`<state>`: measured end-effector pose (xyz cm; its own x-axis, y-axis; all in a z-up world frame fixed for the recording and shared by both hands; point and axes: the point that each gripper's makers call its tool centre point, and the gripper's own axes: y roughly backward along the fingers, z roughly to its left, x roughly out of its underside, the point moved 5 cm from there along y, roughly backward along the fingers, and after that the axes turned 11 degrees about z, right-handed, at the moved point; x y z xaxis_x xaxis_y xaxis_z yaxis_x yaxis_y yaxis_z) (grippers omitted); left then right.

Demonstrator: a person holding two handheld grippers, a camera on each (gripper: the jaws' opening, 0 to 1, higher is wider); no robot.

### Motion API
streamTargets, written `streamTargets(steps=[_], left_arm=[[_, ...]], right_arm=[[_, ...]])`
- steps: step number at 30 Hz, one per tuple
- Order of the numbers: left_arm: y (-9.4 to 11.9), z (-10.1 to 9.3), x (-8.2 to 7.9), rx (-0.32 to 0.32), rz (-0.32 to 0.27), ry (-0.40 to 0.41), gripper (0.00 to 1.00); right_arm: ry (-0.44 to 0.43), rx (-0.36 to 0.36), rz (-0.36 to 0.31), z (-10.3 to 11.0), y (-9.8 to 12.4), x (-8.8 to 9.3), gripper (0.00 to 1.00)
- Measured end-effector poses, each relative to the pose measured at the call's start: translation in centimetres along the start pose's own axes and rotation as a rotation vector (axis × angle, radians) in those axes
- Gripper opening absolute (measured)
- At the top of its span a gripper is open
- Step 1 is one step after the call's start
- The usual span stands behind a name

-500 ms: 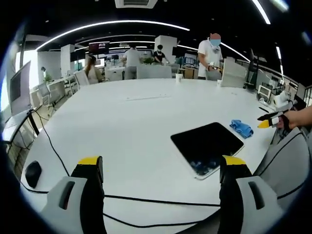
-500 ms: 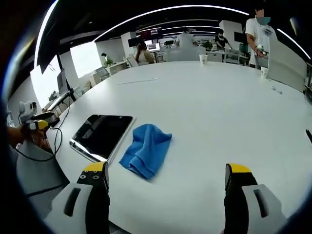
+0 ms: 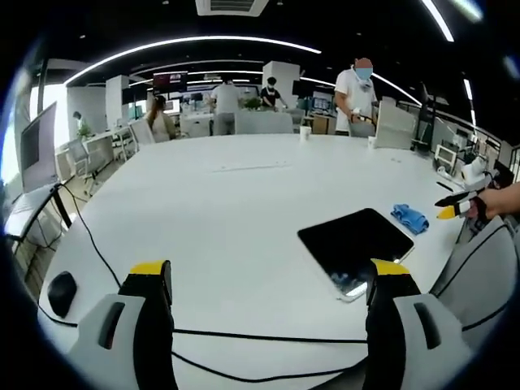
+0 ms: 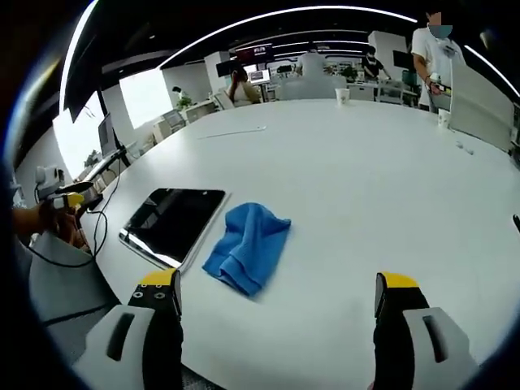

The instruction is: Wipe the mirror surface with the cleaning cloth until all visible marks leave the cleaned area.

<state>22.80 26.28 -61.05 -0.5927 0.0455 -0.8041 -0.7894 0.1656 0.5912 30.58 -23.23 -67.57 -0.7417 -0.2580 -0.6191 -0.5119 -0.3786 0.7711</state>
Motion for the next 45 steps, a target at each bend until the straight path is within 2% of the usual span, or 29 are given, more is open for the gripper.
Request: streamTargets(steps=[8,12,15,18,28,31,36,42,45], left_arm=[[-0.7,0.6,-0.7,0.025,0.01,-0.018,0.99],[-1.0,0.6,-1.9,0.049,-0.004,-0.047,0.99],[-1.2,0.9,-2.5,0.05,-0.011,-0.05,0.99],[-1.1,1.0,-3.1,0.047,-0.033,-0.043,0.99],[-0.7,1.0,-2.1,0.053,-0.027,-0.05,0.99],[-0.6,1.5,-1.7,0.052,-0.013,-0.052,0.99],[-0.3,2.2,-1.6,0.039,-0.009,-0.039,0.99],[-0.1,1.9,-1.6,0.046,-0.009,-0.051,0.99],[-0.1,1.7,-1.4,0.057,0.009,-0.062,0.99]], right_arm=[[-0.048,0.034,-0.012,-0.3,0.2,-0.2,0.98],[-0.052,0.058,-0.053,0.1,0.7,-1.1,0.98],[-0.078,0.051,-0.043,0.3,0.6,-0.7,0.98],[-0.058,0.053,-0.035,0.9,1.1,-0.7,0.98],[-0.029,0.055,-0.035,1.0,1.4,-1.8,0.93],[-0.035,0.056,-0.037,1.1,1.1,-2.2,0.91],[-0.019,0.053,-0.03,1.5,0.7,-3.0,0.9],[0.012,0.052,-0.012,1.5,0.1,-3.7,0.86],[-0.013,0.044,0.001,1.4,-0.1,-3.8,0.77]])
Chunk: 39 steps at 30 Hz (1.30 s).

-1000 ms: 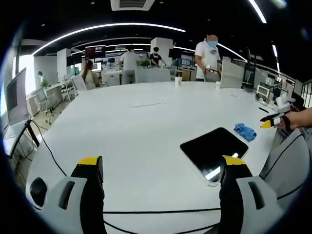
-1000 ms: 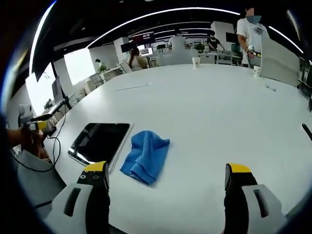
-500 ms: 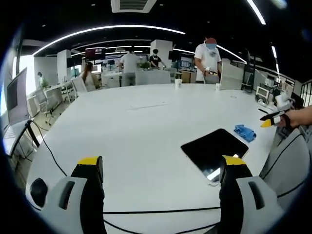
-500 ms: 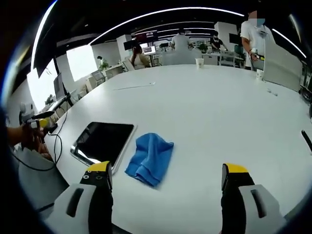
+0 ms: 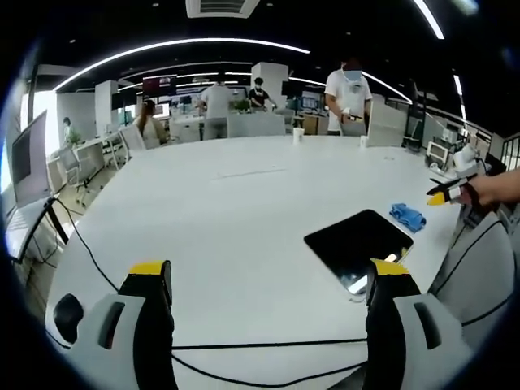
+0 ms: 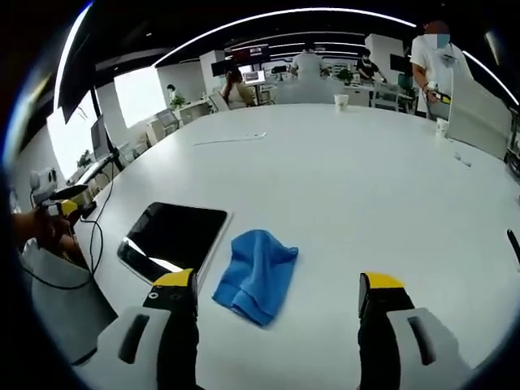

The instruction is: Wipe the mirror surface with the cleaning cloth until all visible marks leave the cleaned area.

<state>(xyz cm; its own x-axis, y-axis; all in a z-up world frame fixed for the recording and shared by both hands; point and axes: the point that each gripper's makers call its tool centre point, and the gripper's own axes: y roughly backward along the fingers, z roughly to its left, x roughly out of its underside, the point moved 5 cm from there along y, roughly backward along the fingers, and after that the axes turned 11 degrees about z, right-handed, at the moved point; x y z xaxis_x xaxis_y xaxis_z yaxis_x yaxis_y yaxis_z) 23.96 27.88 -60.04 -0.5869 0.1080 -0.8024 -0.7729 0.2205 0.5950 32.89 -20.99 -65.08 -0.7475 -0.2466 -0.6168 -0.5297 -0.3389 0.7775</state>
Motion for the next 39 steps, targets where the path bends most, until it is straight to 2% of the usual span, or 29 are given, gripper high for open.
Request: streamTargets(steps=[5,8,19,21,23,25,33,39], left_arm=[[-0.2,0.3,0.3,0.006,0.009,-0.004,0.99],[-0.2,0.4,0.5,0.0,0.008,0.023,0.99],[-0.3,0.1,0.3,0.006,0.011,0.006,0.99],[-0.4,0.3,0.3,0.007,0.011,-0.011,0.99],[-0.5,0.9,0.5,0.0,0.012,0.009,0.99],[-0.5,1.0,0.8,-0.01,0.015,0.032,0.99],[-0.4,0.8,1.3,-0.02,0.006,0.04,0.99],[-0.1,1.3,1.7,-0.007,0.026,0.009,0.99]], right_arm=[[-0.007,0.003,0.018,0.5,-0.3,-0.3,0.7],[0.007,-0.011,0.031,1.0,-0.7,-0.5,0.69],[0.004,-0.014,0.055,1.4,-1.6,-0.5,0.65],[-0.001,-0.012,0.057,1.7,-1.8,-0.6,0.63],[0.004,-0.014,0.071,2.1,-2.2,-0.5,0.61],[0.018,-0.016,0.092,2.5,-2.5,-0.3,0.59],[0.017,-0.042,0.123,3.4,-4.1,-0.3,0.47],[0.003,-0.024,0.139,3.6,-5.1,-0.8,0.34]])
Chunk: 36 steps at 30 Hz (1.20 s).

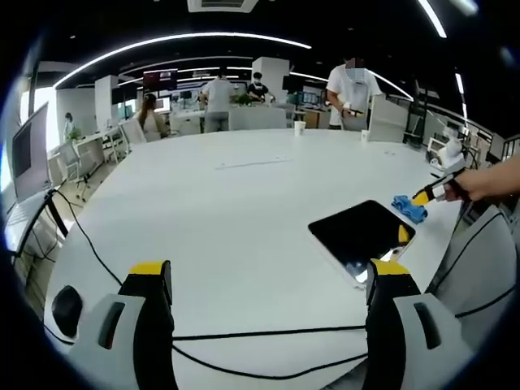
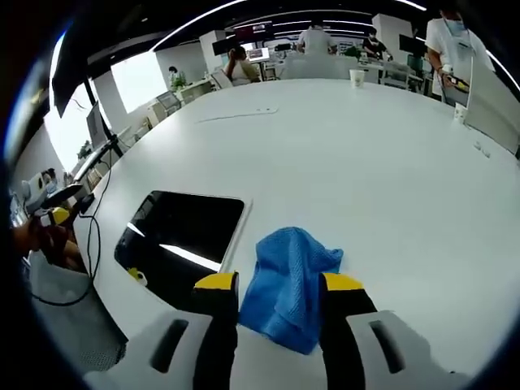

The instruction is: Wipe the mirror surface with the cleaning cloth until all visible marks leave the cleaned area.

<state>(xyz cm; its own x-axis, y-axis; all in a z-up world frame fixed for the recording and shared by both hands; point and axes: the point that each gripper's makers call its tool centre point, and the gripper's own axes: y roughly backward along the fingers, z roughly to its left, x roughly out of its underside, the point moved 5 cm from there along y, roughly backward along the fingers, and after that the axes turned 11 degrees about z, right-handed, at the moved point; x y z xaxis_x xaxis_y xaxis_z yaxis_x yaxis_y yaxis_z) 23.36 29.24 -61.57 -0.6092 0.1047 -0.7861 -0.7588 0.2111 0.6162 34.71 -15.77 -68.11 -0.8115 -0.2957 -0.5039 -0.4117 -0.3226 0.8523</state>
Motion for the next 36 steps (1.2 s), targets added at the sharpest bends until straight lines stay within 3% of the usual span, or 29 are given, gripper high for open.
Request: streamTargets(steps=[4,8,11,12,16,20,26,27,28,30,36], left_arm=[[0.2,0.6,-0.1,-0.015,-0.015,0.039,0.99],[0.0,0.0,0.3,0.004,0.003,0.011,0.99],[-0.2,0.2,0.3,0.014,0.012,0.007,0.99],[-0.1,0.2,0.2,0.017,0.01,0.004,0.99],[-0.3,0.6,0.0,0.033,0.01,-0.014,0.99],[-0.1,0.3,0.2,0.041,0.019,-0.027,0.99],[-0.1,-0.2,0.4,0.018,0.001,0.024,0.99],[0.0,-0.4,0.5,0.015,0.001,0.021,0.99],[0.0,-0.5,0.6,0.012,0.003,0.017,0.99],[0.2,-0.6,0.7,0.016,0.003,0.01,0.99],[0.6,-0.5,1.1,0.015,0.011,0.003,0.99]], right_arm=[[0.036,0.06,0.046,0.1,-0.6,0.4,0.23],[-0.007,0.125,0.045,-1.0,-1.5,0.1,0.18],[-0.01,0.147,0.101,-1.1,-2.1,0.8,0.12],[0.033,0.172,0.101,-1.2,-2.2,0.9,0.09],[0.06,0.19,0.085,-0.6,-2.3,0.7,0.02],[0.064,0.185,0.117,-0.7,-2.5,0.4,0.0],[-0.024,0.128,0.16,-1.3,-2.3,0.0,0.0],[0.049,0.101,0.135,-1.0,-2.4,-0.7,0.0],[0.068,0.087,0.144,-0.6,-2.2,-0.9,0.0],[-0.049,0.1,0.144,-0.4,-2.0,-1.9,0.0],[-0.043,0.037,0.096,1.7,-1.0,-5.6,0.0]])
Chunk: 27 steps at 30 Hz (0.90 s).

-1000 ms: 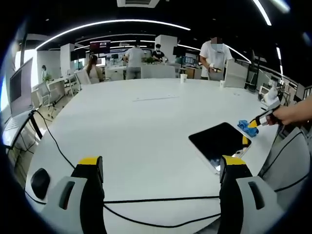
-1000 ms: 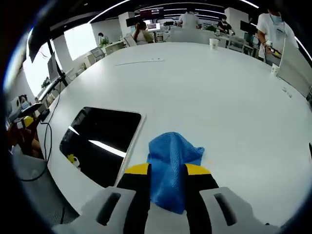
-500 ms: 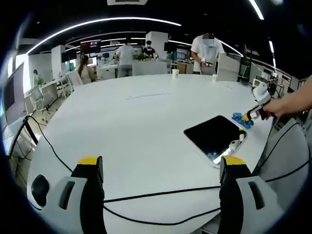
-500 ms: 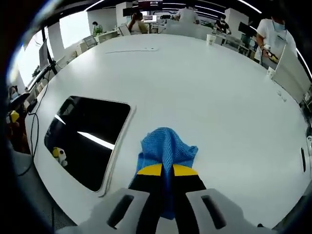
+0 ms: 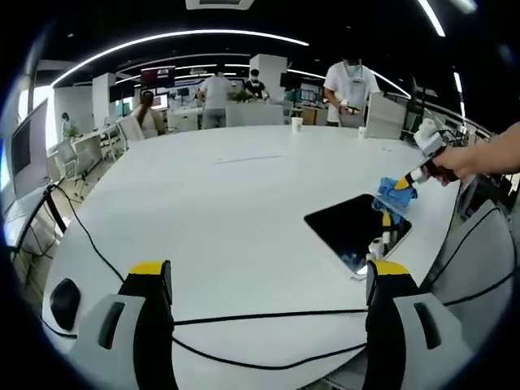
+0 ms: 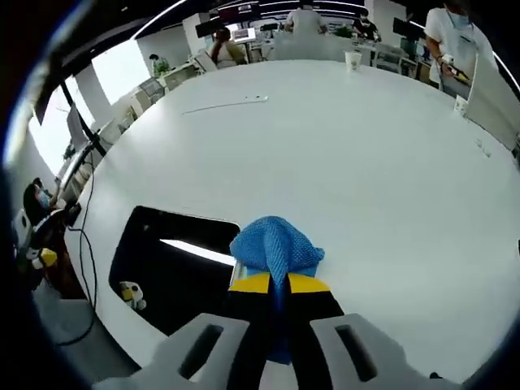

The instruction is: Wipe the mirror surface with the cleaning cloth until all visible marks leave the cleaned area.

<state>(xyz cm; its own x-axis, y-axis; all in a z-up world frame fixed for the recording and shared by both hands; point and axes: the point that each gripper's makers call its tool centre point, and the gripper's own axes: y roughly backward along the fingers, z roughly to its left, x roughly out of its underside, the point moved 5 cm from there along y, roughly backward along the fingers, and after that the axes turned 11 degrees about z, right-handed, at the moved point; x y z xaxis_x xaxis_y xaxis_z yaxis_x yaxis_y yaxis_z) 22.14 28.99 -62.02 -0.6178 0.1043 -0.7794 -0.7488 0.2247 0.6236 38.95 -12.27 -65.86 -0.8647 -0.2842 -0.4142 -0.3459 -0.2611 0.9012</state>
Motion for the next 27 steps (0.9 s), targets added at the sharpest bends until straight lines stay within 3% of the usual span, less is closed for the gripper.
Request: streamTargets(steps=[1,2,4,7,16,27], left_arm=[[0.1,0.0,0.0,0.0,-0.001,0.0,0.99],[0.1,0.1,0.0,0.0,-0.002,0.0,0.99],[0.1,0.2,0.0,0.001,-0.002,0.0,0.99],[0.2,0.4,-0.1,0.008,-0.003,-0.006,0.99],[-0.1,0.7,-0.3,0.024,0.0,-0.016,0.99],[-0.2,0.4,0.6,0.043,0.014,-0.015,0.99]], right_arm=[[-0.017,-0.006,-0.011,0.3,0.1,-0.5,0.0],[-0.091,-0.033,-0.03,0.8,-0.3,-1.2,0.01],[-0.111,-0.083,-0.021,1.7,-0.5,-1.6,0.01],[-0.108,-0.06,-0.02,2.2,-1.6,-2.4,0.01],[-0.11,-0.041,0.048,4.2,-4.3,-1.3,0.0],[-0.11,0.006,0.054,4.4,-5.4,-1.2,0.0]])
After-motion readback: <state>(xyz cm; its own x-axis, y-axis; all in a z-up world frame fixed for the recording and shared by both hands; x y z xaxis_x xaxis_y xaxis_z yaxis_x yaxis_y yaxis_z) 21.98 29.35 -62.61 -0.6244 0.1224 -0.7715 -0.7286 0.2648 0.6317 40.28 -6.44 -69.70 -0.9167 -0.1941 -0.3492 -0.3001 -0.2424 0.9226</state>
